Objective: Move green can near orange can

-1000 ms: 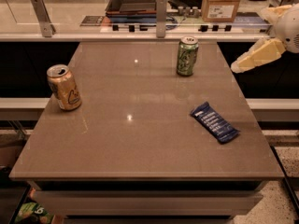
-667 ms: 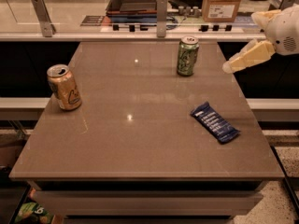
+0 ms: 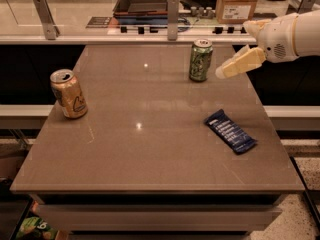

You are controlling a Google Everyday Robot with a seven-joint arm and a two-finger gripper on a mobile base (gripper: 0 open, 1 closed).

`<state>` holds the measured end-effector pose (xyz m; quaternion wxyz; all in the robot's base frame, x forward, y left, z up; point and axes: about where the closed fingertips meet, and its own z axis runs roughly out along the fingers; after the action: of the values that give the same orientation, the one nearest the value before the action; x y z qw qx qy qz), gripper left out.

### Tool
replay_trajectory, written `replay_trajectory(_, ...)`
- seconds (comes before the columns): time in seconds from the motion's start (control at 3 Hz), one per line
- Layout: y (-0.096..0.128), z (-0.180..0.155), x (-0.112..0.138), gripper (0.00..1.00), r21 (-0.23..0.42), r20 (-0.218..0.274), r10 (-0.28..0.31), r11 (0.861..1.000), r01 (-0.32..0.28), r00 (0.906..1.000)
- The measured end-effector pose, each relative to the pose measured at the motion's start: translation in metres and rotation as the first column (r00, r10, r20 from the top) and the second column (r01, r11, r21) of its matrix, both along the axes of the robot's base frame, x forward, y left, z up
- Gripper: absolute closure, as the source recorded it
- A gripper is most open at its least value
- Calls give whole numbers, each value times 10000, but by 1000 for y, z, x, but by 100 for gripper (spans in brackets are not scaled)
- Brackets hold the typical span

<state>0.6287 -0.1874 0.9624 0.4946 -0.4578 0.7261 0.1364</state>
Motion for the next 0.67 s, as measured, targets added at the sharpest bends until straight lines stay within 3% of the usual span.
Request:
replay_trajectory(0.33, 21, -15, 12, 0, 219, -155, 18, 9998, -15, 9999)
replay_trajectory(0.67, 32, -32, 30, 0, 565, 17, -135, 9983, 134, 9999)
